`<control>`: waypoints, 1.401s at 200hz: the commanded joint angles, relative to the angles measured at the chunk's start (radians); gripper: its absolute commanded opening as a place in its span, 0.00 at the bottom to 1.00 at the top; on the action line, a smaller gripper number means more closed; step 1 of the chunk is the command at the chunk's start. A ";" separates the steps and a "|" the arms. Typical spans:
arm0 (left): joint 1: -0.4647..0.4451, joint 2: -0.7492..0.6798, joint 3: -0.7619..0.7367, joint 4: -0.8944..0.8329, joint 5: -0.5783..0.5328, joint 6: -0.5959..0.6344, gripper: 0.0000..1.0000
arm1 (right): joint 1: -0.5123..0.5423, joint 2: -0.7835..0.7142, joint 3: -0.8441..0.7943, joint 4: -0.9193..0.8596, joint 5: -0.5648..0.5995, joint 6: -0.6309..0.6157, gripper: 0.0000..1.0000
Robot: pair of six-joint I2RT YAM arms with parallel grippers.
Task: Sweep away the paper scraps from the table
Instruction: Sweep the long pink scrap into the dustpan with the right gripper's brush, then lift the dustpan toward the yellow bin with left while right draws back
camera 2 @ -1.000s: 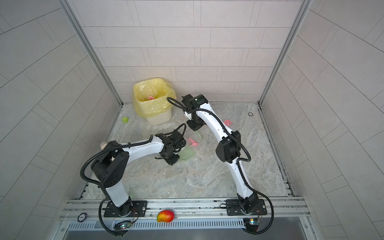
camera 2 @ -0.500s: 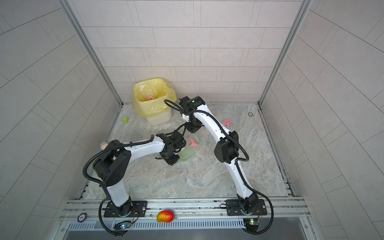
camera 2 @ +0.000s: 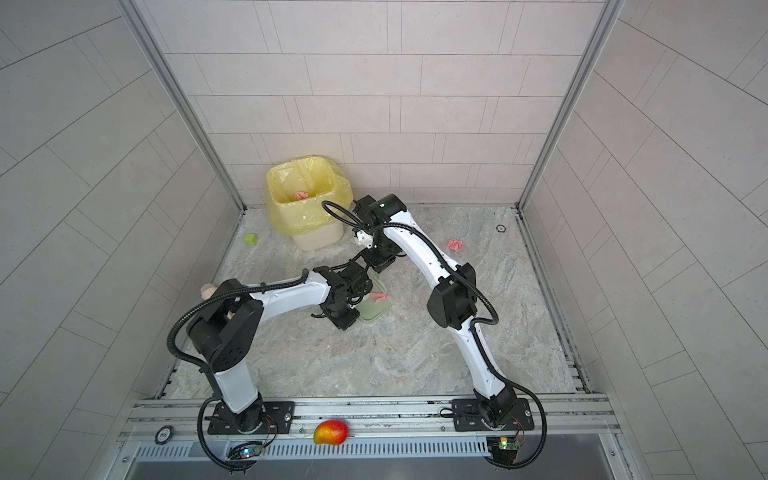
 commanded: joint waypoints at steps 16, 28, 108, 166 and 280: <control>0.005 0.011 0.013 -0.023 0.000 0.008 0.00 | 0.015 -0.102 -0.080 -0.013 -0.109 0.017 0.00; 0.006 0.011 0.012 -0.023 0.000 0.008 0.00 | 0.016 -0.115 -0.099 -0.010 -0.129 0.018 0.00; 0.006 0.002 0.006 -0.019 0.012 0.006 0.00 | -0.040 -0.173 -0.112 -0.019 0.108 0.049 0.00; 0.007 -0.062 -0.016 0.018 0.005 0.000 0.00 | -0.090 -0.258 -0.203 0.018 0.136 0.061 0.00; 0.046 -0.321 0.088 -0.147 -0.049 -0.043 0.00 | -0.257 -0.665 -0.852 0.363 -0.108 0.156 0.00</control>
